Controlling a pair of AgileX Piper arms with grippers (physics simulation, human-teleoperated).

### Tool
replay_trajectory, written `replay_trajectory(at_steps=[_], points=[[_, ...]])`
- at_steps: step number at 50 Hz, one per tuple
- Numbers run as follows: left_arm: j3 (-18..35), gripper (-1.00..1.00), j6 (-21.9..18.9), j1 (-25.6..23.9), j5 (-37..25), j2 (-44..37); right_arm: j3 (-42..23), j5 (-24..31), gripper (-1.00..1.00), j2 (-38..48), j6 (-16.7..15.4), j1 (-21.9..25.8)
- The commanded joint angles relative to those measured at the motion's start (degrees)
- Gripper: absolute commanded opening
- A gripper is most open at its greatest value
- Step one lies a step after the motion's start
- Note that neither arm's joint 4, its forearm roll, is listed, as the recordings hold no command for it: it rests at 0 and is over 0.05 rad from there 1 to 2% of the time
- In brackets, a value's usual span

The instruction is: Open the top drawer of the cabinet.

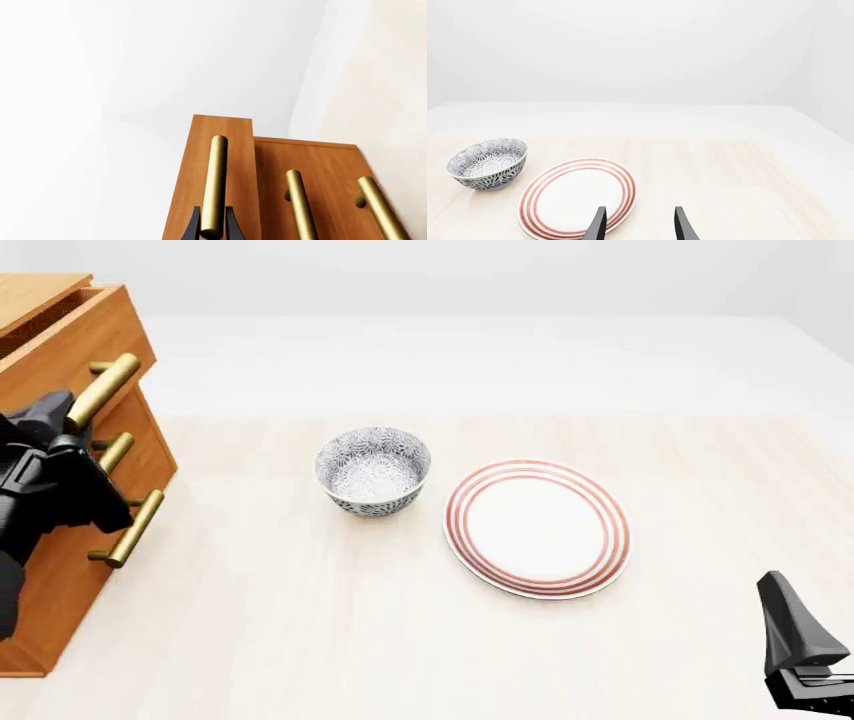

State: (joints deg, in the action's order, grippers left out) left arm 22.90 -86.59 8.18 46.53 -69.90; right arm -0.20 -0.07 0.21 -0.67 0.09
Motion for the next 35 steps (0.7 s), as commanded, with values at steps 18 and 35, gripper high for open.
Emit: replay_trajectory(at_steps=[18, 35], points=[[3.2, -1.0, -1.4, -6.9, -1.3, -3.3, 0.0, 0.0, 1.0, 0.0, 0.0, 0.0], [1.9, -1.0, -1.3, -10.5, 0.2, -3.9, 0.0, 0.0, 1.0, 0.0, 0.0, 0.0]])
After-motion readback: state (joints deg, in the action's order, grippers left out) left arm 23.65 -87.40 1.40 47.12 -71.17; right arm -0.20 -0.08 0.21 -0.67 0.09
